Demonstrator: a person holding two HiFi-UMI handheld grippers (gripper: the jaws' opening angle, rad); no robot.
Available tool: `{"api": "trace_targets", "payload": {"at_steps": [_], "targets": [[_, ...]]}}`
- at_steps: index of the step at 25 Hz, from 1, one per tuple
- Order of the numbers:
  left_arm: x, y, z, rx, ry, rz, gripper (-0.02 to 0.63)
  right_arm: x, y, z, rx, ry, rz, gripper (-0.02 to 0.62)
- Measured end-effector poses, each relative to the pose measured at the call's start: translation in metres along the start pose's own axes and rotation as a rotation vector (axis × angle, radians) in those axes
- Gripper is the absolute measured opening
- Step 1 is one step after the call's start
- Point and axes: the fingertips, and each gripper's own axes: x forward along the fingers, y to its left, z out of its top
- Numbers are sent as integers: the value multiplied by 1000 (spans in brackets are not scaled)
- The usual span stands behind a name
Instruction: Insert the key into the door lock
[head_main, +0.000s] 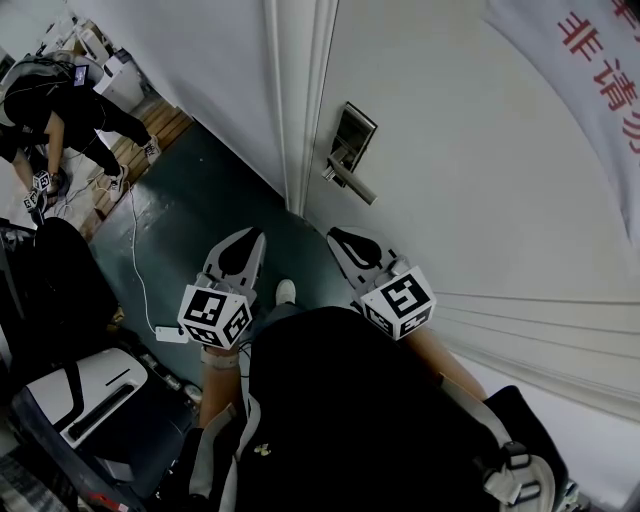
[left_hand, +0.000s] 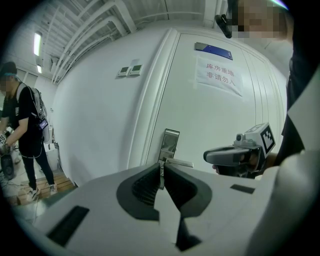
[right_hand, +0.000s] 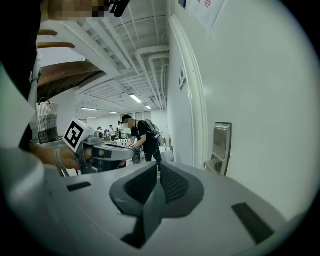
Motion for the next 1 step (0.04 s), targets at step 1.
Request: {"api": "trace_targets", "payload": {"at_steps": [1], "targets": [[0, 0, 0, -1, 0, -1, 11, 0, 0, 0, 0, 0, -1, 25]]}}
